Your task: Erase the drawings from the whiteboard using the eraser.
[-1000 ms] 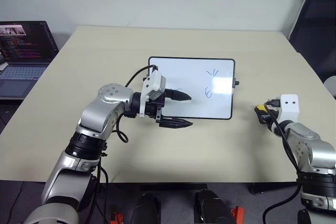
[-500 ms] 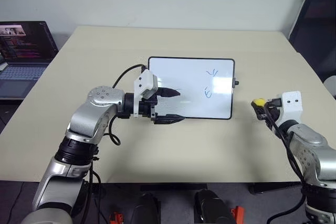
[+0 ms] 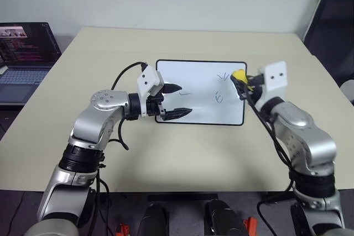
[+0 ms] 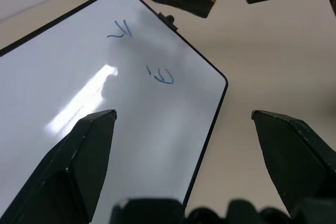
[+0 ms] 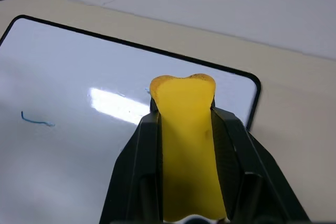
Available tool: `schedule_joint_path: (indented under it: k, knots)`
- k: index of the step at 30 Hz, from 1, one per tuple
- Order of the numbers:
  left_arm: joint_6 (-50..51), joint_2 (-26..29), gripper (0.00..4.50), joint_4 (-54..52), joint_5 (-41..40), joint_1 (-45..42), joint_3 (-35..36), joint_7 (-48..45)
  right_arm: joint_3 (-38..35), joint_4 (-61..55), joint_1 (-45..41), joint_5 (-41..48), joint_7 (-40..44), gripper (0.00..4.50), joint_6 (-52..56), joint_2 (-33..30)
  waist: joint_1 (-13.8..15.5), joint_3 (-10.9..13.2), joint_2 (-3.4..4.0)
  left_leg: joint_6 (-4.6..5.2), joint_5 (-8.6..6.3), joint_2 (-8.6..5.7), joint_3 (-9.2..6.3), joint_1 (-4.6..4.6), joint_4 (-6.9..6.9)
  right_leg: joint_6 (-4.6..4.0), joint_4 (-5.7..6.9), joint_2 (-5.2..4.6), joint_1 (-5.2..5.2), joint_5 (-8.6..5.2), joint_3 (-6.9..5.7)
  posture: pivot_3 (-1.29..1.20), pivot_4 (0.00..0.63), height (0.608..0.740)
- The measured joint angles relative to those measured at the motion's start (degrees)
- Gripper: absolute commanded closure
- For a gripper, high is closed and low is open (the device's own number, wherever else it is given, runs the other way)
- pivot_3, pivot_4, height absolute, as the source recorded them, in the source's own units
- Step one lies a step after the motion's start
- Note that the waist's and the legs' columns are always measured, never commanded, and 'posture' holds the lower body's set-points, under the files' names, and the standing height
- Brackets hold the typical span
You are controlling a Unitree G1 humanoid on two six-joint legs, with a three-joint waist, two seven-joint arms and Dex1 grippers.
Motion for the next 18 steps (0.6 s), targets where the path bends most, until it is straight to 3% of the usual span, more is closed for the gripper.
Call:
schedule_joint_path:
  k: [9,18]
  knots:
    - [0.98,-0.15,0.00,-0.15,-0.05,-0.30,0.48,0.47,5.98,17.26,-8.96,-7.82,2.10,3.54,-9.89,2.17,0.02,0.01,0.01,0.00,0.00,0.01,-0.01,-0.02,-0.09,0.27,0.00,0.01,-0.03,0.12,-0.02,0.00,0.150,0.740]
    - [1.53,-0.12,0.00,-0.83,-0.12,-0.22,0.67,1.31,9.87,18.82,-9.02,-12.25,6.04,3.54,-10.36,1.14,0.01,0.01,0.02,0.00,0.00,0.01,-0.01,-0.01,-0.02,0.26,0.05,0.03,-0.02,0.12,-0.02,0.00,0.150,0.740]
